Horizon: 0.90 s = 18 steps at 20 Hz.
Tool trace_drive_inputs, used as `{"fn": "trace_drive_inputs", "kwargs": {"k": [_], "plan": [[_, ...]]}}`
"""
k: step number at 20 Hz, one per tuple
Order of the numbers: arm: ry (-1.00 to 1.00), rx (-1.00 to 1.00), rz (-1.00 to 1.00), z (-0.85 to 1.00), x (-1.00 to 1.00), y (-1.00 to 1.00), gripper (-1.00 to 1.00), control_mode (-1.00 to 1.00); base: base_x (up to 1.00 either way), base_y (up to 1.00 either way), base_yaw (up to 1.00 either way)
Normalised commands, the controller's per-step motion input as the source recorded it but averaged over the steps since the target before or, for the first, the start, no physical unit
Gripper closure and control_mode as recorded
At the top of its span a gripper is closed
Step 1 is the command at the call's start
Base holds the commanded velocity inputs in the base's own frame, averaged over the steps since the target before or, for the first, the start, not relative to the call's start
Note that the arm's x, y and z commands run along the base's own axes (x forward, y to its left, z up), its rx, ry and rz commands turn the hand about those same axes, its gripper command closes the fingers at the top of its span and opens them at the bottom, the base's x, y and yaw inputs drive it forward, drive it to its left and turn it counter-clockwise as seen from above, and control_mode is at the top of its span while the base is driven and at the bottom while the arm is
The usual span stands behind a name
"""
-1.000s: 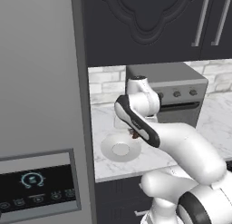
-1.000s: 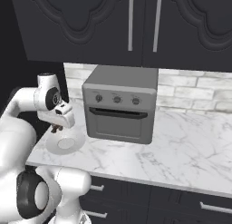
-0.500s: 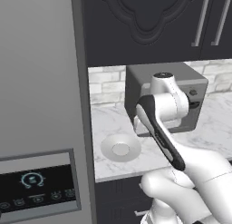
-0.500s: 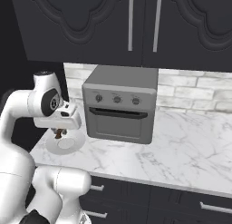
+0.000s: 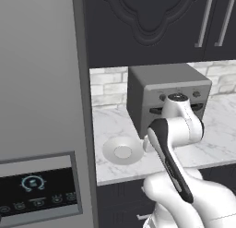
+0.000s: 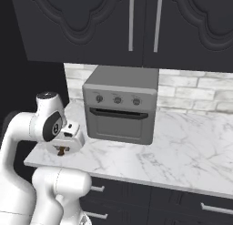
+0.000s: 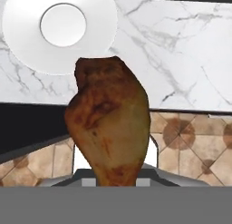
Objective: Place the chicken drumstick on the bottom rack of the oven.
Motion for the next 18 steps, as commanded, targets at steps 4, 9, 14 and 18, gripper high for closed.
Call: {"fn": "trace_drive_inputs", "kwargs": {"k": [4, 9, 14, 18], "plan": [[0.0, 0.0, 0.0, -0.01, 0.0, 0.0, 1.0, -1.0, 0.0, 0.0, 0.0], [-0.02, 0.0, 0.02, 0.0, -0.14, 0.06, 1.0, 1.0, -0.58, 0.29, 0.06], [0.0, 0.0, 0.0, 0.0, 0.0, 0.0, 1.0, 1.0, -0.83, 0.81, 0.05], [0.0, 0.0, 0.0, 0.0, 0.0, 0.0, 1.0, 1.0, -0.25, 1.0, 0.19]]}}
